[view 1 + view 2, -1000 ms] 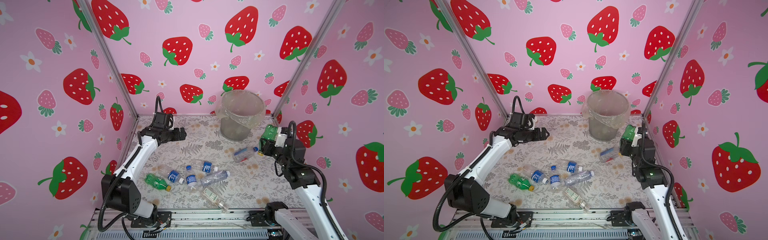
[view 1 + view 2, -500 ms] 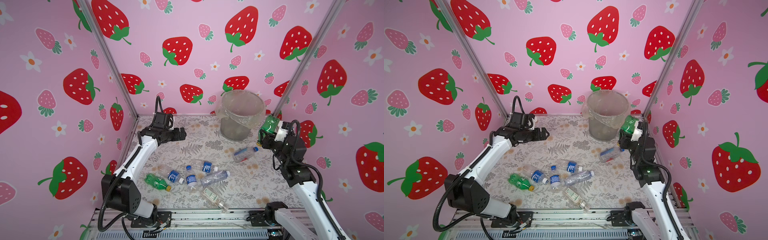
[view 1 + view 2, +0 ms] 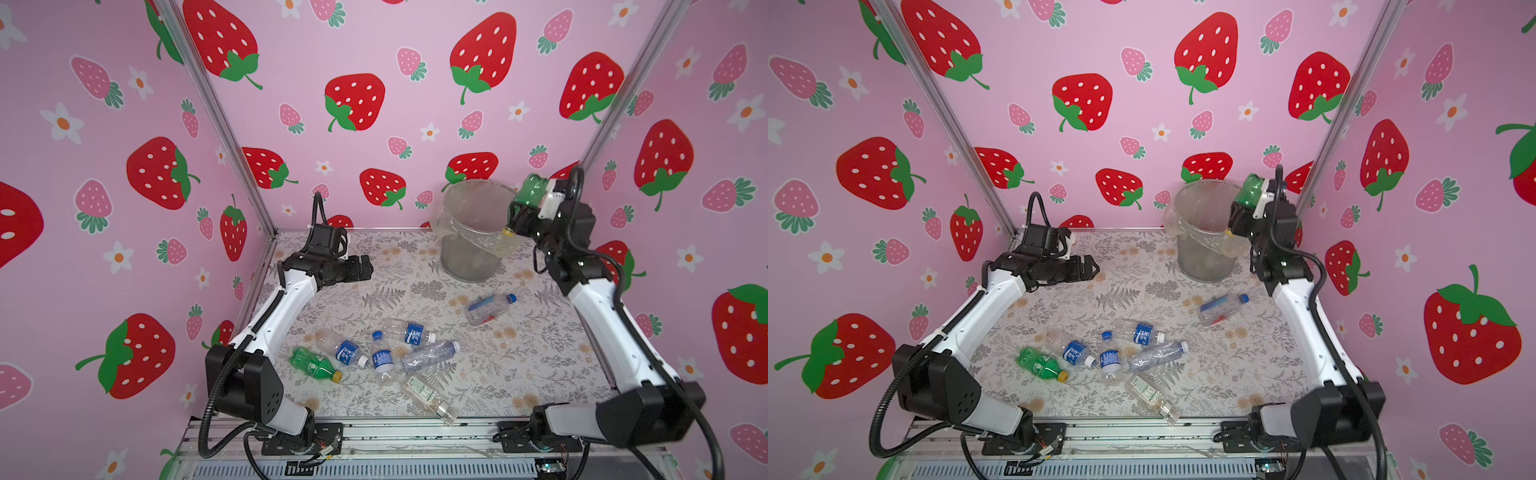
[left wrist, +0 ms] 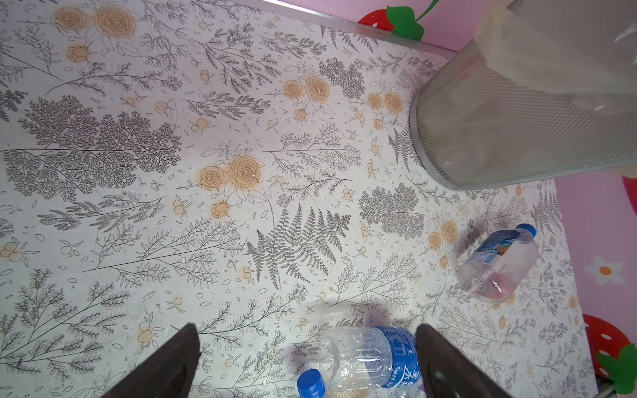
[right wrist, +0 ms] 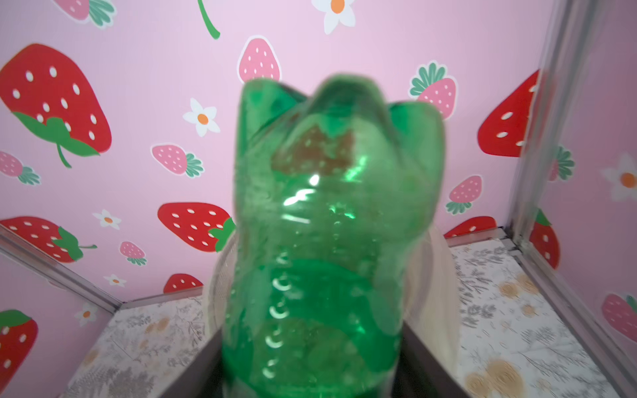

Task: Throw the plastic bottles in the bin
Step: Throw the plastic bottle into the trash bin.

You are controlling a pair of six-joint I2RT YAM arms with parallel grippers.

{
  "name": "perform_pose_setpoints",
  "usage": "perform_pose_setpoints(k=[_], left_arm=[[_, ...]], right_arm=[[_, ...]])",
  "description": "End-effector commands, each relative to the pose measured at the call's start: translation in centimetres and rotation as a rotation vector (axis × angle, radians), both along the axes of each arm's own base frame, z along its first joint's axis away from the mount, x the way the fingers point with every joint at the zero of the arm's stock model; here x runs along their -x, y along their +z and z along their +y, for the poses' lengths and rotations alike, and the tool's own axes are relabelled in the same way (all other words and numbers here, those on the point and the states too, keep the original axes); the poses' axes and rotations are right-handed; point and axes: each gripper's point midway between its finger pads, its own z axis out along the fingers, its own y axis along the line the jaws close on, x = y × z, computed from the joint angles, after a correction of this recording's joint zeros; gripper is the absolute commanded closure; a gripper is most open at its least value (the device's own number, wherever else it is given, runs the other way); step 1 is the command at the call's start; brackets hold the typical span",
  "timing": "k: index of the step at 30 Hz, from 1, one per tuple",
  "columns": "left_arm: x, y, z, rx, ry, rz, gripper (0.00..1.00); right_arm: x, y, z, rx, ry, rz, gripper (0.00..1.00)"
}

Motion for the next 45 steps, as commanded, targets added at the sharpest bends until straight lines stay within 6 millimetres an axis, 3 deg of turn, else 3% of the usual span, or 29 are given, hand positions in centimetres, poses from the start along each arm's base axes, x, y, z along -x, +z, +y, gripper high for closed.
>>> perform_pose_setpoints(k=[1, 4, 7, 11, 17, 24, 34, 45], left_arm=[[-0.3, 1.4, 0.1, -0.001, 0.001, -0.025, 0.01], [-0.3, 1.5, 0.1, 0.0, -0.001, -0.025, 0.01], [-0.2, 1.7, 0.1, 0.007, -0.002, -0.03, 0.01], [-0.2, 2.1, 0.2, 0.022, 0.002, -0.041, 0.01], [-0.2, 2.3, 0.1, 0.034, -0.001, -0.042, 0.01], [-0.1, 2.5, 0.0, 0.042, -0.001, -0.047, 0.01], [0.0, 2.7, -0.1, 0.048, -0.002, -0.049, 0.01], [-0.1, 2.4, -0.2, 0.051, -0.003, -0.041, 0.01]], right_arm=[[-4.3, -1.3, 1.8, 0.02, 0.038, 0.167, 0.01], [-4.8, -1.0, 1.8, 0.059, -0.012, 0.218, 0.01], [-2.1, -0.9, 1.6, 0.019, -0.013, 0.14, 0.01], [2.7, -1.3, -0.2, -0.023, -0.048, 0.076, 0.01], [7.1, -4.1, -2.0, -0.014, -0.085, 0.137, 0.01], [10.3, -7.7, -3.0, -0.012, -0.103, 0.216, 0.01], [12.7, -11.6, -3.4, -0.045, -0.11, 0.3, 0.01], [13.8, -18.4, -2.9, -0.06, -0.098, 0.492, 0.01]])
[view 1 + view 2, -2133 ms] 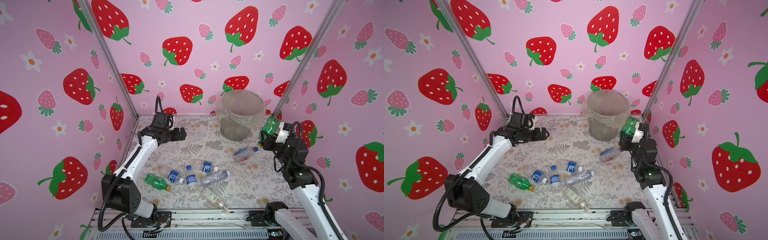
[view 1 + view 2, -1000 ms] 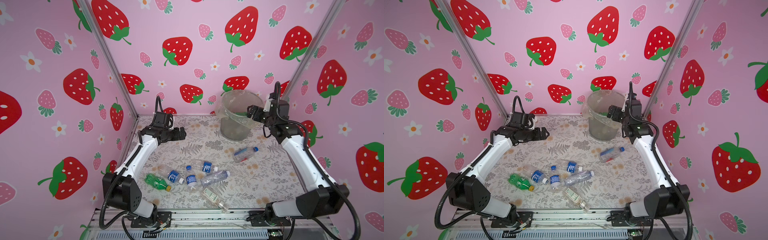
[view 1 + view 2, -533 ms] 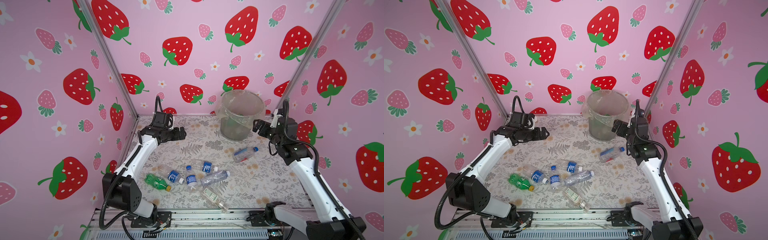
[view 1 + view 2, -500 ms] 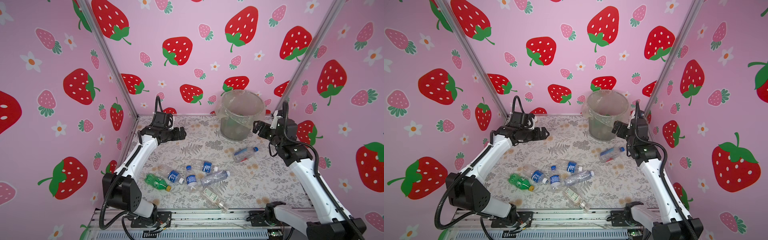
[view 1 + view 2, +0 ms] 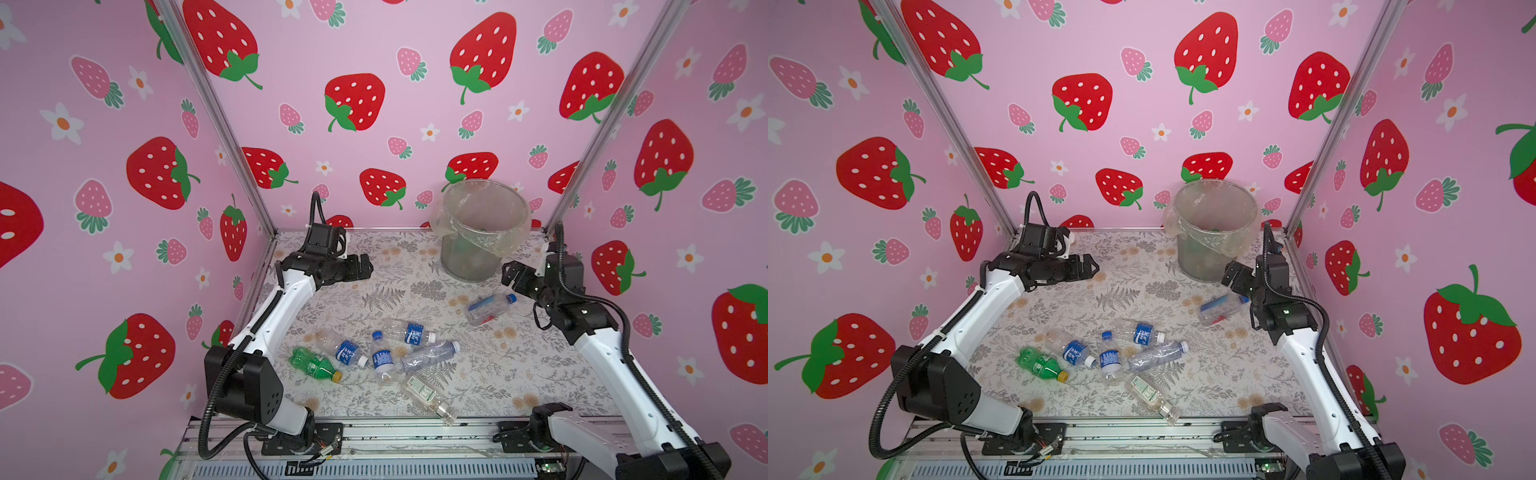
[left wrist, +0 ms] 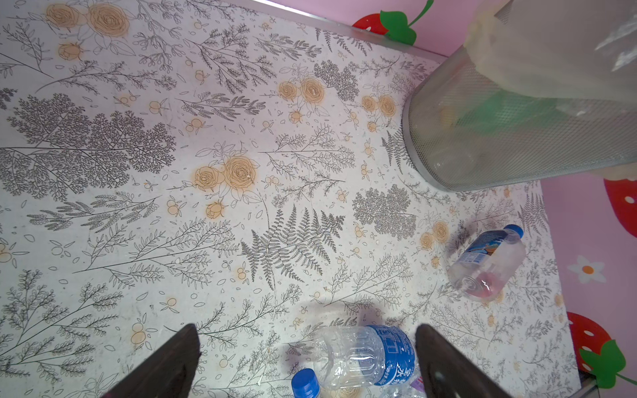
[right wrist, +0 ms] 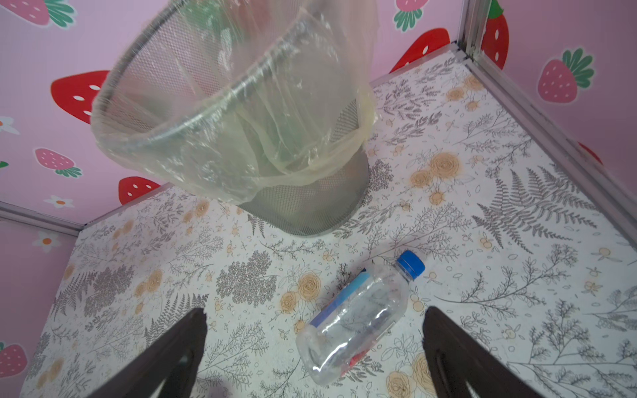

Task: Throw the plastic bottles in the bin
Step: Pick up the plastic bottle from the middle-right of the table.

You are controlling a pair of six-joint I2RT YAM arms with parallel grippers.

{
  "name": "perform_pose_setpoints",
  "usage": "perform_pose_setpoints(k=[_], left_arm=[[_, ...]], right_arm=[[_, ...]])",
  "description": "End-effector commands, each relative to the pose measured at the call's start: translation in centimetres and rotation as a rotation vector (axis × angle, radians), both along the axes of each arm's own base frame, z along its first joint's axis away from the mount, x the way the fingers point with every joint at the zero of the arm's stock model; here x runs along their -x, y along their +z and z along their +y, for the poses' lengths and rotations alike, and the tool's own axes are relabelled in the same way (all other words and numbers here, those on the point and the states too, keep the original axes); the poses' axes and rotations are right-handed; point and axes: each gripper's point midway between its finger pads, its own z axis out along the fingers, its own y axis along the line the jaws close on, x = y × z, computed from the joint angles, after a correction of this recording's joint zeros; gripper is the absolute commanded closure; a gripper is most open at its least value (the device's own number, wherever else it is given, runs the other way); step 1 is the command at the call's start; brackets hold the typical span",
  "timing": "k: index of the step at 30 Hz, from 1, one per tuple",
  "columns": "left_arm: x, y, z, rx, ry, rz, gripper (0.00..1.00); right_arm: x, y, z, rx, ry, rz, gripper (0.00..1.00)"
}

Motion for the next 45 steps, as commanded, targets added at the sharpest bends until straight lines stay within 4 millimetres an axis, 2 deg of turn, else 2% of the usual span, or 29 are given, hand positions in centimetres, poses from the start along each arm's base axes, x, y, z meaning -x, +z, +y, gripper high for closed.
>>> perform_pose_setpoints(k=[1, 11, 15, 25, 33, 41, 45], left_arm=[[-0.1, 2.1, -0.2, 0.025, -0.003, -0.042, 0.01], [0.0, 2.2, -0.5, 0.045, -0.01, -0.038, 0.01], [0.1, 2.2, -1.3, 0.086, -0.029, -0.027, 0.01], [0.3, 1.8, -2.4, 0.1, -0.052, -0.009, 0.01], [0.4, 2.5, -1.2, 0.027, -0.036, -0.037, 0.01], [0.4, 2.5, -1.3, 0.037, -0.039, -0.035, 0.01], [0.5, 2.6, -1.3, 0.039, -0.042, -0.039, 0.01]], right_arm=[[0.8, -2.3, 0.1, -0.027, -0.011, 0.082, 0.01], [1.6, -7.6, 0.5, -0.043, -0.007, 0.226, 0.01], [1.7, -9.7, 0.2, -0.055, -0.052, 0.288, 0.01], [1.9, -13.8, 0.7, -0.127, -0.104, 0.374, 0.01], [1.6, -15.1, 0.7, -0.148, -0.136, 0.405, 0.01], [0.9, -16.6, 0.8, -0.171, -0.188, 0.461, 0.01], [-0.4, -16.7, 1.2, -0.191, -0.197, 0.442, 0.01]])
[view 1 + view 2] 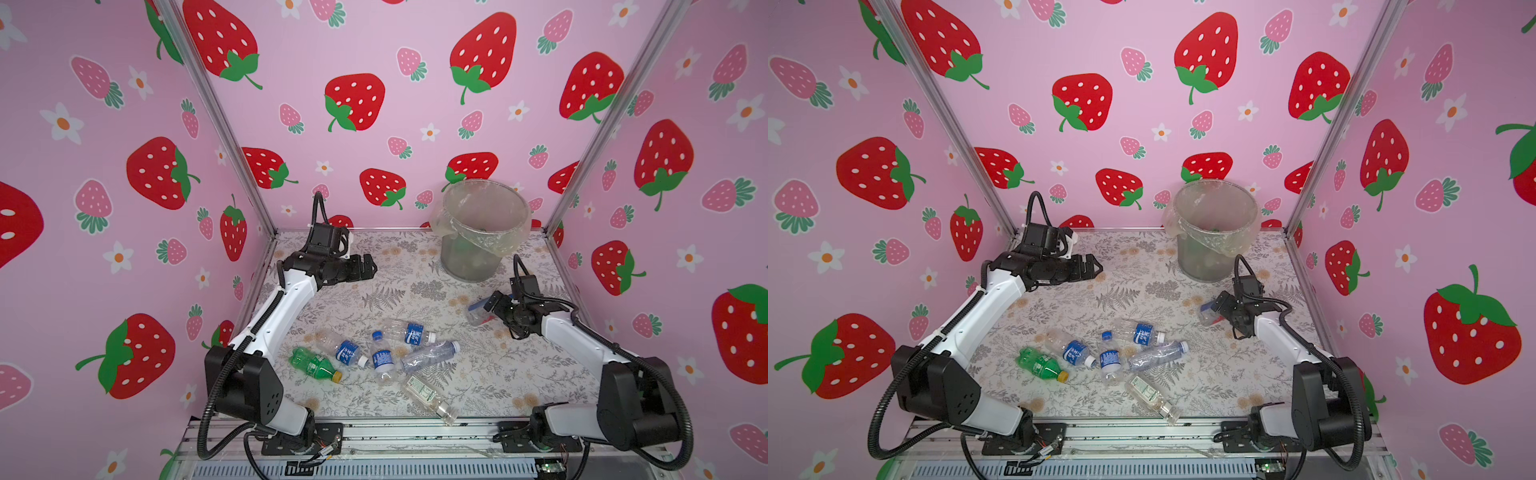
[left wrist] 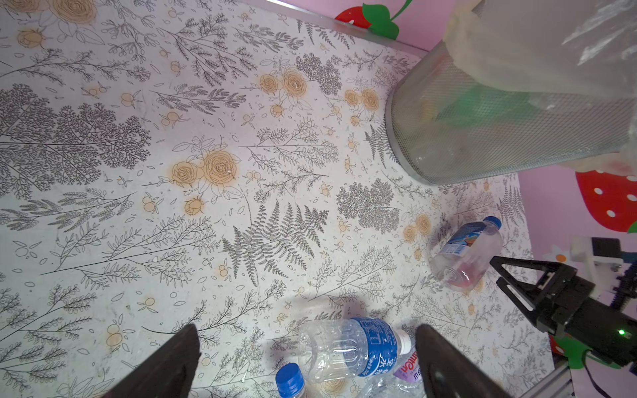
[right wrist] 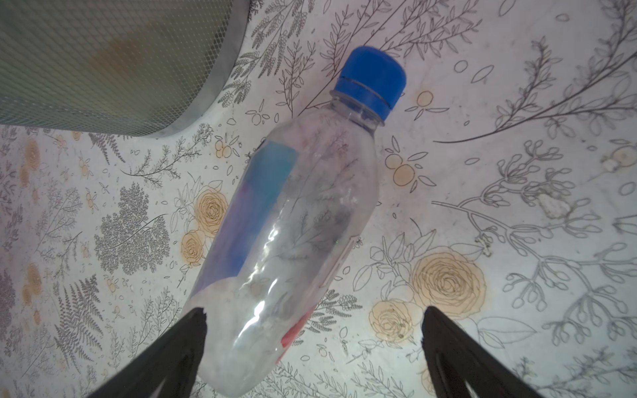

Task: Throw the plastic bottles in the bin
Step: Pick up the plastic bottle from the middle-right of the table.

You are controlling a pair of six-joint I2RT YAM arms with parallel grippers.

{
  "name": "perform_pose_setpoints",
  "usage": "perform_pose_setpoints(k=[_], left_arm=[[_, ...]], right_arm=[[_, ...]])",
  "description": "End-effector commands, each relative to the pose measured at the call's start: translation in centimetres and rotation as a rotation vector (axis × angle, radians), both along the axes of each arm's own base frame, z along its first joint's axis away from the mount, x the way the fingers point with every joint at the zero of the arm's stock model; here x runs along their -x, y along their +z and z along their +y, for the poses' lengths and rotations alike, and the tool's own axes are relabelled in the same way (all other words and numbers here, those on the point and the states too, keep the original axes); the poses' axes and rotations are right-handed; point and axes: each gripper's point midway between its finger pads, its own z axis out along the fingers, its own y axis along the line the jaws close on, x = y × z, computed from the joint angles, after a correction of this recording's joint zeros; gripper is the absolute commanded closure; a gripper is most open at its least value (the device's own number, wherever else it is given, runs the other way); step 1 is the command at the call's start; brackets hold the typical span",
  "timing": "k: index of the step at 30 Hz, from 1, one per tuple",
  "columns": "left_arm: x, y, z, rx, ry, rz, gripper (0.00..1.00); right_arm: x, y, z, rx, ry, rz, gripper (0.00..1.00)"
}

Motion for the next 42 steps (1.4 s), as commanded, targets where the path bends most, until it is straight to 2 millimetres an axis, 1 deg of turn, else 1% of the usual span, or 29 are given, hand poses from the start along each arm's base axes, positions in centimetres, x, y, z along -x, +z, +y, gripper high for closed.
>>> perform_pose_setpoints(k=[1, 7, 12, 21, 24, 28, 32, 34, 36, 37, 38, 39, 42], left_arm=[[0.0, 2.2, -0.1, 0.002, -0.011, -0.048, 0.01], [0.1, 2.3, -0.1, 0.004, -0.013, -0.051, 0.01], [0.1, 2.2, -0.1, 0.005, -0.013, -0.046, 0.01], [0.0, 2.0, -0.1, 0.002, -0.013, -0.043, 0.01], [0.0, 1.9, -0.1, 0.0, -0.011, -0.041, 0.01], [-0.1, 1.7, -0.1, 0.002, -0.013, -0.035, 0.01], [-0.1, 1.7, -0.1, 0.002, -0.014, -0.032, 0.01], [-0.1, 1.8, -0.1, 0.0, -0.011, -0.034, 0.01], [-0.1, 1.7, -0.1, -0.001, -0.011, -0.034, 0.01], [-0.1, 1.8, -0.1, 0.0, -0.011, -0.036, 0.01], [-0.1, 1.7, -0.1, -0.001, -0.012, -0.033, 0.01], [-0.2, 1.7, -0.1, 0.001, -0.011, -0.033, 0.01], [-0.1, 1.6, -0.2, 0.004, -0.013, -0.029, 0.01]], right_arm=[[-2.0, 1.3, 0.3, -0.027, -0.038, -0.05, 0.01], [-3.0, 0.5, 0.0, -0.014, -0.075, -0.045, 0.01], [-3.7, -0.7, 0.7, -0.024, -0.058, -0.015, 0.01], [-4.3, -2.1, 0.8, -0.011, -0.054, -0.004, 0.01], [-4.1, -2.5, 0.3, 0.012, -0.07, -0.013, 0.0], [-3.9, -3.3, 0.3, 0.016, -0.068, 0.002, 0.05], [-3.7, -4.2, 0.5, 0.015, -0.052, 0.031, 0.13], [-3.5, -4.6, 0.6, 0.016, -0.044, 0.043, 0.15], [-3.3, -4.8, 0.6, 0.019, -0.038, 0.051, 0.19], [-3.2, -4.8, 0.6, 0.017, -0.036, 0.053, 0.2], [-3.1, -4.7, 0.5, 0.02, -0.032, 0.05, 0.24], [-3.0, -4.6, 0.5, 0.023, -0.029, 0.046, 0.26], [-2.5, -4.2, 0.2, 0.033, -0.025, 0.039, 0.27]])
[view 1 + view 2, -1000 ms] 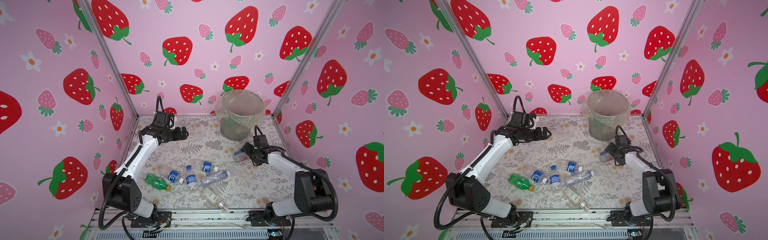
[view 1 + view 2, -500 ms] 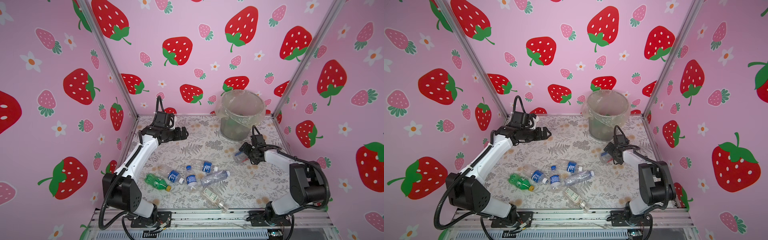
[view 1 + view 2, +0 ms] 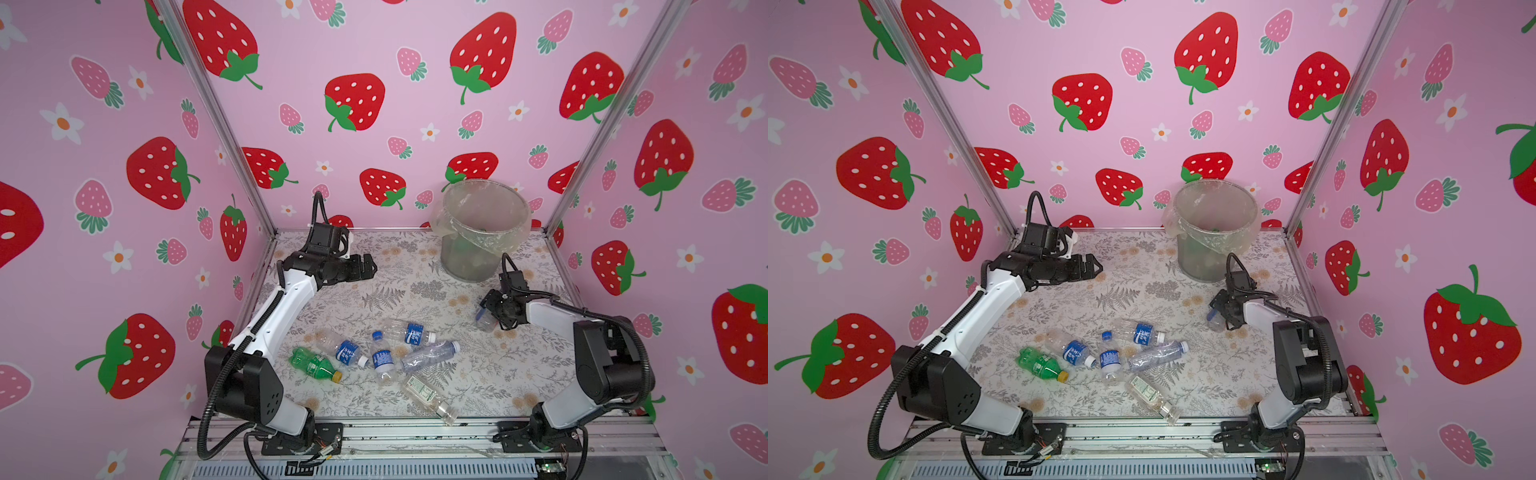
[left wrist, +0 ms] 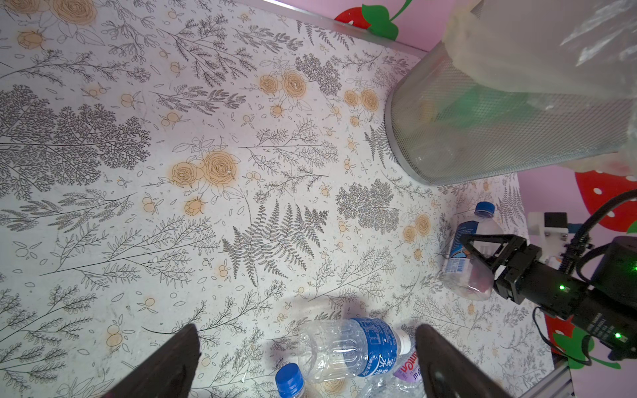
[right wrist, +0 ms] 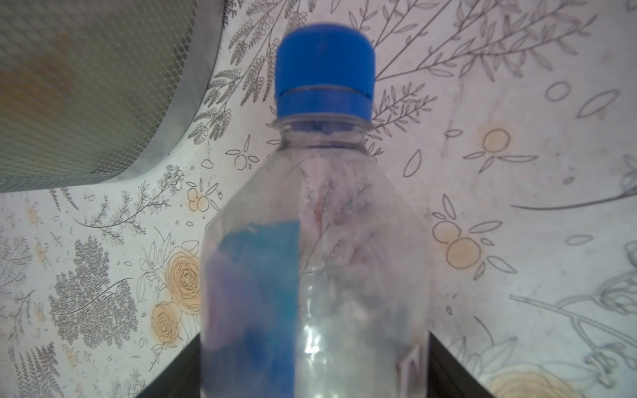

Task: Throw the plastic bottles in the bin
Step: Pick up the plastic bottle from the middle-right of the table.

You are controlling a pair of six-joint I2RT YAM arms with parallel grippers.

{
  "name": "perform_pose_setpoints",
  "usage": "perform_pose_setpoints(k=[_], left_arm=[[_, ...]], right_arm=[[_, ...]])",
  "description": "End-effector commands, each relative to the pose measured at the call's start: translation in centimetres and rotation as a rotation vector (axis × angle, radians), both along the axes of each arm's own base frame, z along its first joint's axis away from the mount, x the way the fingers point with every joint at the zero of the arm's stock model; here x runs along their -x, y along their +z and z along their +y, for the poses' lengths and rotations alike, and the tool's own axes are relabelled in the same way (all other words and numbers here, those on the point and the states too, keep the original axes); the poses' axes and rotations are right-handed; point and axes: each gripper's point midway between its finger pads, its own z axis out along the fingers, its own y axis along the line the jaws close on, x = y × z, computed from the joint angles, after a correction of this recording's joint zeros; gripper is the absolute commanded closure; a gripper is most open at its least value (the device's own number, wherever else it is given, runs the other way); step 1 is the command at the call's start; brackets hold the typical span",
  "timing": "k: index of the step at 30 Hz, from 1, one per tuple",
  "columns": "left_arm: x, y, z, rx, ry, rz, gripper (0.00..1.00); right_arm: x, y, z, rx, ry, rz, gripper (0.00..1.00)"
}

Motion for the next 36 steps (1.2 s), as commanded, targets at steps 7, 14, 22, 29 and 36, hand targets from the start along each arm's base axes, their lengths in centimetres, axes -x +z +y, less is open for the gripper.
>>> perform_pose_setpoints(k=[7, 14, 22, 29, 36], left_arm=[[0.0, 1.7, -0.9, 0.042, -0.032, -0.021, 0.01], [0.5, 2.1, -2.6, 0.112, -0.086, -0.031, 0.01], [0.6, 2.5, -3.1, 0.125, -0.11, -0.046, 0.01], [0.7, 2.3, -3.2, 0.126, -0.11, -0.041, 0.01], [0.7, 2.2, -3.2, 0.117, -0.107, -0.038, 0.01]], right_arm=[[2.3, 2.3, -0.9, 0.035, 0.039, -0.06, 0.32], [3.3, 5.8, -1.9, 0.08, 0.065, -0.156, 0.32], [4.4, 10.1, -3.0, 0.139, 0.091, -0.278, 0.33], [5.1, 14.6, -3.0, 0.157, 0.14, -0.451, 0.34], [5.9, 19.9, -3.8, 0.195, 0.14, -0.582, 0.35]])
